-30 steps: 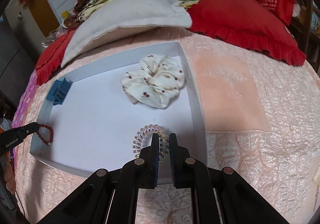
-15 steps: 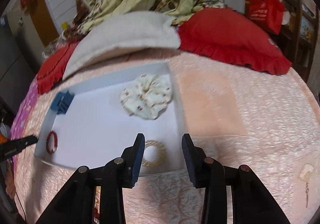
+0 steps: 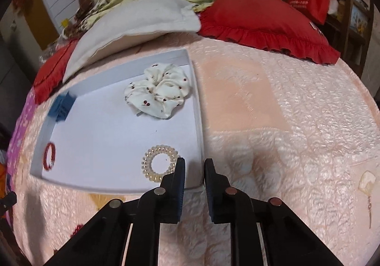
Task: Organize jewelry
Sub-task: 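Grasp the red polka-dot scrunchie with the left tool while the right tool grasps the dark bead bracelet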
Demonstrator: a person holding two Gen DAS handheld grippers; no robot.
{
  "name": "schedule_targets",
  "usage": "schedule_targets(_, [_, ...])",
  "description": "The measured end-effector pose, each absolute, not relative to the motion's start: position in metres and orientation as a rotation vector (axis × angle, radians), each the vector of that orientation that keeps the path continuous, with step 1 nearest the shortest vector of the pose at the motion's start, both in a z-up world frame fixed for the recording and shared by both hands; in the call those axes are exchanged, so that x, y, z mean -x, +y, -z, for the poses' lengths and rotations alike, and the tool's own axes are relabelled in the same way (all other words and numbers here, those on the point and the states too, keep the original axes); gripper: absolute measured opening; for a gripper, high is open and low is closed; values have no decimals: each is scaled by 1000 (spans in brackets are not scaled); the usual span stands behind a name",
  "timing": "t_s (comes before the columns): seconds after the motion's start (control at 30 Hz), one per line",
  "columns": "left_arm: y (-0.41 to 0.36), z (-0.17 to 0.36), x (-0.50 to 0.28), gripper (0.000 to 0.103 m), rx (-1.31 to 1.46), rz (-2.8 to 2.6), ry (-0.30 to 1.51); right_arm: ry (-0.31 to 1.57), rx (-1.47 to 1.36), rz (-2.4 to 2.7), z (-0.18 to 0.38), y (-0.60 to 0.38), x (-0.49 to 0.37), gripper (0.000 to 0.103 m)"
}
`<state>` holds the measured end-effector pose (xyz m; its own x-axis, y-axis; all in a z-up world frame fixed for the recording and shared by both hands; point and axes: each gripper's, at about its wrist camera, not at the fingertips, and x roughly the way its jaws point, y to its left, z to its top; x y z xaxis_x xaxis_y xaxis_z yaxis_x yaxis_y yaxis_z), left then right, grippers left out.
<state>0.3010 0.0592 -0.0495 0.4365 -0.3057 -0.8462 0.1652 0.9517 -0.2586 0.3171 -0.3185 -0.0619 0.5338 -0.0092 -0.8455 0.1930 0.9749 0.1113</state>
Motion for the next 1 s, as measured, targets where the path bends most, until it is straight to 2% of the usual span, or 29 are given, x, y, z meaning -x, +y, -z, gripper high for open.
schedule_targets(0.17, [29, 52, -273, 32, 117, 380, 1104, 934, -245, 131, 42, -319, -283, 16])
schedule_targets(0.2, [22, 53, -268, 32, 112, 399, 1106, 922, -252, 121, 38, -317, -276, 21])
schedule_targets(0.23, [16, 54, -264, 32, 109, 418, 1108, 909, -256, 107, 34, -314, -263, 33])
schedule_targets(0.3, [2, 58, -254, 32, 105, 468, 1121, 893, -263, 68, 31, -305, -241, 49])
schedule_targets(0.7, [-52, 83, -239, 33, 19, 555, 1148, 962, -205, -97, 69, -262, -179, 49])
schedule_targets(0.9, [-66, 94, -241, 35, -13, 545, 1166, 983, -194, -111, 84, -251, -181, 40])
schedule_targets(0.93, [-68, 95, -241, 30, -17, 545, 1170, 975, -186, -108, 84, -249, -180, 39])
schedule_targets(0.97, [-68, 96, -241, 13, -13, 544, 1173, 969, -173, -105, 85, -247, -180, 39])
schedule_targets(1.0, [-67, 96, -241, 10, -6, 543, 1181, 966, -166, -104, 85, -246, -182, 39])
